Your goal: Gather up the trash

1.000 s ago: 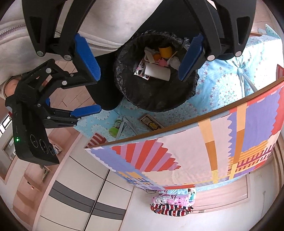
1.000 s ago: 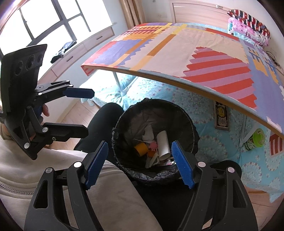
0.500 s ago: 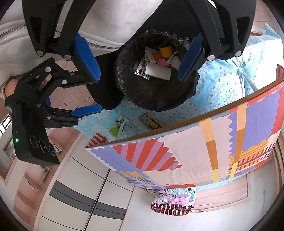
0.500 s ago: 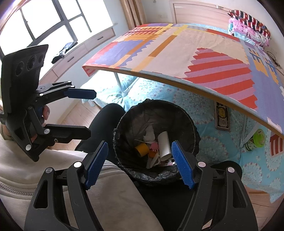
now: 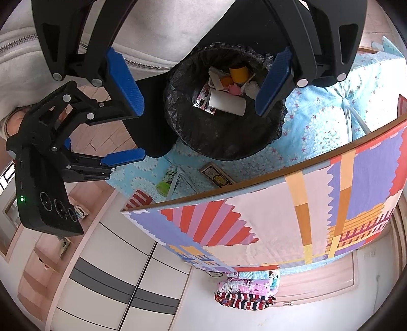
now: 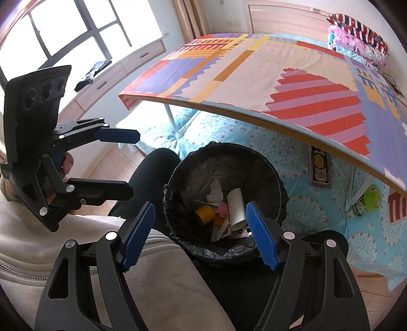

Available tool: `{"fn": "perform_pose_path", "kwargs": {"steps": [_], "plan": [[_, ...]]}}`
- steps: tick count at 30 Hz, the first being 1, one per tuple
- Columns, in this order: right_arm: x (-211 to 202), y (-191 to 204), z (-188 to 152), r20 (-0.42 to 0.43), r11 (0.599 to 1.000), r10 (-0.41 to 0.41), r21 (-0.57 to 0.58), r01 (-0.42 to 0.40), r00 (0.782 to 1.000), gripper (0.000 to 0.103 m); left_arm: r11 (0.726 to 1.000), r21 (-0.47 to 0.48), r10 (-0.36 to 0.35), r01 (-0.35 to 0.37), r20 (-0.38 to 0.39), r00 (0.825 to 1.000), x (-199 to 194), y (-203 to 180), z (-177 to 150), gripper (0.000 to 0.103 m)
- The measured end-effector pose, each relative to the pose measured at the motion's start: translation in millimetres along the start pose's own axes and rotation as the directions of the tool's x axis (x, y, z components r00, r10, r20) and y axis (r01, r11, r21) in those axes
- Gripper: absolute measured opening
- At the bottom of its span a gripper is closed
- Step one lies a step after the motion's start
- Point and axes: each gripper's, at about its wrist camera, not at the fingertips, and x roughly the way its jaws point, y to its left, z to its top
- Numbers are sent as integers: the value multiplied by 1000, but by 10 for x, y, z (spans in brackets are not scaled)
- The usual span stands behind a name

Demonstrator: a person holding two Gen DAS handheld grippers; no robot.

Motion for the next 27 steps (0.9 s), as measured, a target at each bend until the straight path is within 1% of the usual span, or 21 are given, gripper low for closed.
{"fn": "perform_pose_path", "kwargs": {"steps": [27], "plan": [[6, 20, -9, 2, 1000, 6, -4, -6, 1000, 74, 1000, 6, 5, -5, 1, 1000, 13, -23, 9, 86]]}}
